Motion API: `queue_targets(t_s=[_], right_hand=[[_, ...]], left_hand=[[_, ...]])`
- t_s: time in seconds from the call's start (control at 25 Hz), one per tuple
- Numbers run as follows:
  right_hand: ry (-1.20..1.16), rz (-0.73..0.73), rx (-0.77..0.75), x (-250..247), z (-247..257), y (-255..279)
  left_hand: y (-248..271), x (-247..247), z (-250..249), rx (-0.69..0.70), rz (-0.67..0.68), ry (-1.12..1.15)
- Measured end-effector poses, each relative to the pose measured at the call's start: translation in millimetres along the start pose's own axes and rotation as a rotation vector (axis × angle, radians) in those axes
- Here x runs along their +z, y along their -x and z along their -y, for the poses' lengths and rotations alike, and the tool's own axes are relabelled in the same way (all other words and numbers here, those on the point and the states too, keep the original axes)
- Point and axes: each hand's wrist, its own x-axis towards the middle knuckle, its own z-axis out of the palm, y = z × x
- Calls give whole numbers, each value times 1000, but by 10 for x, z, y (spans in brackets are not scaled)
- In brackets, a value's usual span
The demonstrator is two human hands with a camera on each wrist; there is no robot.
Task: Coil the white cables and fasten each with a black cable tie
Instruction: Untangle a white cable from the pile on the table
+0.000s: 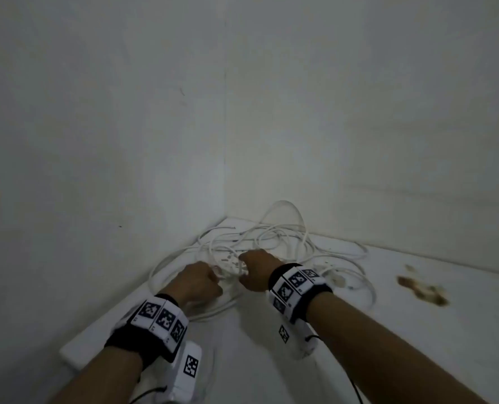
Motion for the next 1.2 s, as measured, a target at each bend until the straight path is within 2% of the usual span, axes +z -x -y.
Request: queue_targets(t_s=[0.08,0.24,0.36,0.52,0.68,0.76,0.84,1.0,1.12,1.2], right_hand=[[12,29,14,55,19,-136],[27,-16,-54,18,-1,-174],[-127,-223,-182,-383,-27,-53],[-299,-460,-193,-1249,-96,390],[-460,-775,-51,-1871,-457,737],[-436,-885,92,-2040,-708,903],[-390,-956,248,-2105,-997,1081],[-331,-1038,466,-2120,-1567,1613],[-239,-979,488,-2042,-1821,1934],[-187,-951,474,-1923,-1907,1987]], left_hand=[[-51,16,78,-44,33,46],[-145,129,195,-6,83,48],[-231,156,217,33,19,82],[-231,1,-66,12,-77,505],[-171,-170,-488,-15,-97,905],[-191,-217,-682,-53,-134,1012],[-208,-298,-866,-5,-136,1079],[-320,-519,-954,103,-160,1192],[-430,-623,-933,49,-265,1151],[-499,-575,-1062,39,-267,1186]])
